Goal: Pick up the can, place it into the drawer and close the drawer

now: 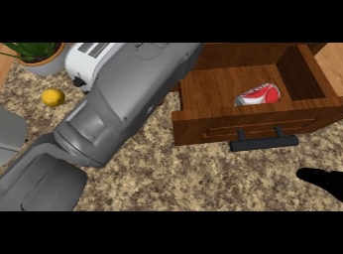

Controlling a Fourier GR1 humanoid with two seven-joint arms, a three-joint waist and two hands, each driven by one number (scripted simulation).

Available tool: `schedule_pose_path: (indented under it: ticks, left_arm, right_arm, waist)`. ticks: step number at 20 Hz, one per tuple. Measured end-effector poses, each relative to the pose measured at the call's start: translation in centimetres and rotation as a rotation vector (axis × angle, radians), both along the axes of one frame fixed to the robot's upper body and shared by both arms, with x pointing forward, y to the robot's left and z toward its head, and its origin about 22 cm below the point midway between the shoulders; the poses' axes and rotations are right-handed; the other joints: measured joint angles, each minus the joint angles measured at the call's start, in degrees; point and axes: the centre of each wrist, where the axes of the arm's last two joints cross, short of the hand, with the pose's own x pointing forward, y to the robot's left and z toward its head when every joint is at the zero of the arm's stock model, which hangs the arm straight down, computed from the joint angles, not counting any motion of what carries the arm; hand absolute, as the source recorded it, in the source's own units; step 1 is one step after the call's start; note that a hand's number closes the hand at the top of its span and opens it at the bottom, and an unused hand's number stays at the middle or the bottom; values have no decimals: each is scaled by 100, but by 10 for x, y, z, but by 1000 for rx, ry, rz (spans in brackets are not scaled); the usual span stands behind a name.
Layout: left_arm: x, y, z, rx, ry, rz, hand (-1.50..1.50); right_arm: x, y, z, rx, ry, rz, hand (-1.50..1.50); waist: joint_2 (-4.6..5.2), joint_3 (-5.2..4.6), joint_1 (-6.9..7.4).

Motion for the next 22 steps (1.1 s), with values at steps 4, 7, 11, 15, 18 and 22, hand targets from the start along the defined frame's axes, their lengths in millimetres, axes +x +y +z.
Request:
schedule_pose_path:
  ticks: [4,7,11,15,18,22]
  left_arm:
    - [1,0,4,-31,-4,-3,-150]
    - [0,-1,6,-35,-13,-6,-150]
    - [1,-1,7,-33,-27,-1,-150]
    - [1,-1,7,-14,-34,2,-150]
    - [1,-2,9,-12,-30,-4,-150]
    - [2,0,9,-23,-27,-12,-150]
  right_arm:
    - [16,6,-1,-137,-3,-25,-150]
    - [30,12,-4,-237,-9,-43,-150]
    - [53,22,-18,-356,-9,-56,-150]
    - [78,36,-39,-463,8,-64,-150]
    - [95,44,-58,-541,20,-79,-150]
    - [119,56,-80,-633,27,-99,-150]
  waist:
    - [3,-3,95]
    - [-21,-3,173]
    - [-28,-3,273]
    - [-53,-4,381]
    - [-72,-6,438]
    - [-88,-6,518]
